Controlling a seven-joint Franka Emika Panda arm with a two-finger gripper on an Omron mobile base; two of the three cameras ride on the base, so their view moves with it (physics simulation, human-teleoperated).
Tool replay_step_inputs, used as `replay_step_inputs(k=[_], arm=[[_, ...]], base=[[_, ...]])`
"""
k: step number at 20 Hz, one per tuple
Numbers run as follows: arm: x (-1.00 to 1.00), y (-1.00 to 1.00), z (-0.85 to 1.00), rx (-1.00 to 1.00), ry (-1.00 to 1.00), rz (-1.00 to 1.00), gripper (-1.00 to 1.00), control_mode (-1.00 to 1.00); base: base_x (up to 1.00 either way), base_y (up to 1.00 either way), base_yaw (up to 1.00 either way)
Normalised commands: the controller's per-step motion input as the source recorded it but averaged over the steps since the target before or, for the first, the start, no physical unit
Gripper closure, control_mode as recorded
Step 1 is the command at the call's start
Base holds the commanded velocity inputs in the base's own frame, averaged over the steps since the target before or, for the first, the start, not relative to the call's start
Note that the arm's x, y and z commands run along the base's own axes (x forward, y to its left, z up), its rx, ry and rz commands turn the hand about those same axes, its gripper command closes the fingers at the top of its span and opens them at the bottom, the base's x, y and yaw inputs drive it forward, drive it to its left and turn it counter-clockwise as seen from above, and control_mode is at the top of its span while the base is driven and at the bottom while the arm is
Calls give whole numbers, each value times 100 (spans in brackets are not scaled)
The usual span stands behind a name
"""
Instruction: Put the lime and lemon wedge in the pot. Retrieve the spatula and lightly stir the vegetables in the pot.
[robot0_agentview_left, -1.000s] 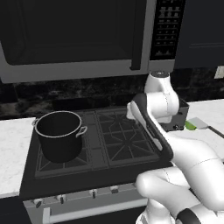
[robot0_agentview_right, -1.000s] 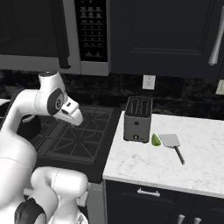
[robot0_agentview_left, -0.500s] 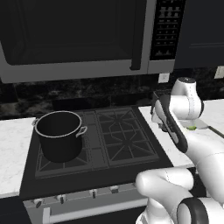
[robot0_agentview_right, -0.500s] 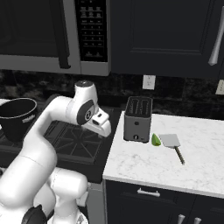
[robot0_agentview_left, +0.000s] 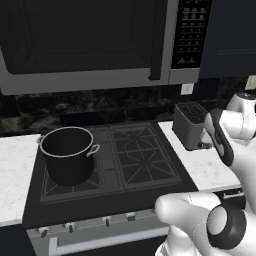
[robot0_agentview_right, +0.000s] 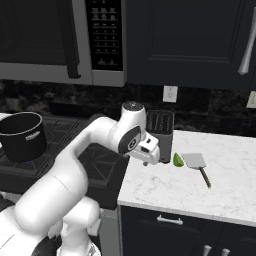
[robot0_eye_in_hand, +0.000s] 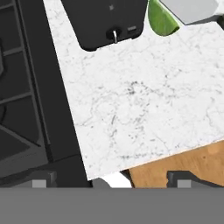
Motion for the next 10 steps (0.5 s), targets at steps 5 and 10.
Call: replay_step_inputs(k=[5, 10], arm=[[8, -100, -15, 0, -2, 18, -100, -100], [26, -93, -5, 0, -1, 15, -100, -100]], base=[[0, 0, 0], [0, 0, 0]])
